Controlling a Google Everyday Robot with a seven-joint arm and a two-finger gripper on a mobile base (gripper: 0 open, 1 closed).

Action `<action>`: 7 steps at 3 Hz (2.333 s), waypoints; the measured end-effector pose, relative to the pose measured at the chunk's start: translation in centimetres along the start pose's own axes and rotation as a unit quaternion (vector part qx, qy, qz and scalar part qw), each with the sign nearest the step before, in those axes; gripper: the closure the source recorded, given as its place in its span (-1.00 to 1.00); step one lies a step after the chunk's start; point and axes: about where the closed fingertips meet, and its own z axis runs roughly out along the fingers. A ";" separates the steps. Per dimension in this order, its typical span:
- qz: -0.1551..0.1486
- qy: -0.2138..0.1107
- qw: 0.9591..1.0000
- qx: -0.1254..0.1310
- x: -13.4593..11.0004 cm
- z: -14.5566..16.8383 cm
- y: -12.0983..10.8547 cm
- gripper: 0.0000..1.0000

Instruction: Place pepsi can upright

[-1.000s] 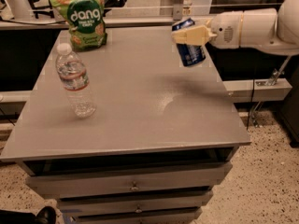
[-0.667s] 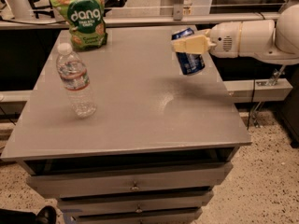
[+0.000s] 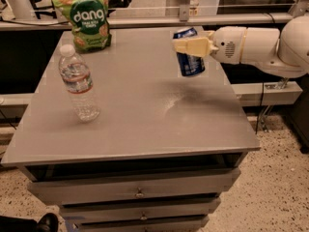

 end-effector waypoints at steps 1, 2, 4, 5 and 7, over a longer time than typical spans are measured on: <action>-0.013 -0.053 0.998 0.018 -1.1 1.4 0.8 1.00; -0.031 -0.086 0.995 0.037 -0.8 2.1 2.3 1.00; -0.056 -0.109 0.992 0.034 2.9 2.6 3.8 1.00; -0.067 -0.108 0.991 0.027 4.4 1.9 3.8 1.00; -0.073 -0.094 0.993 0.010 6.6 1.2 4.3 0.71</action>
Offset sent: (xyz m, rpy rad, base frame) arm -0.0247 0.0408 0.0023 0.1383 -0.2047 -0.1607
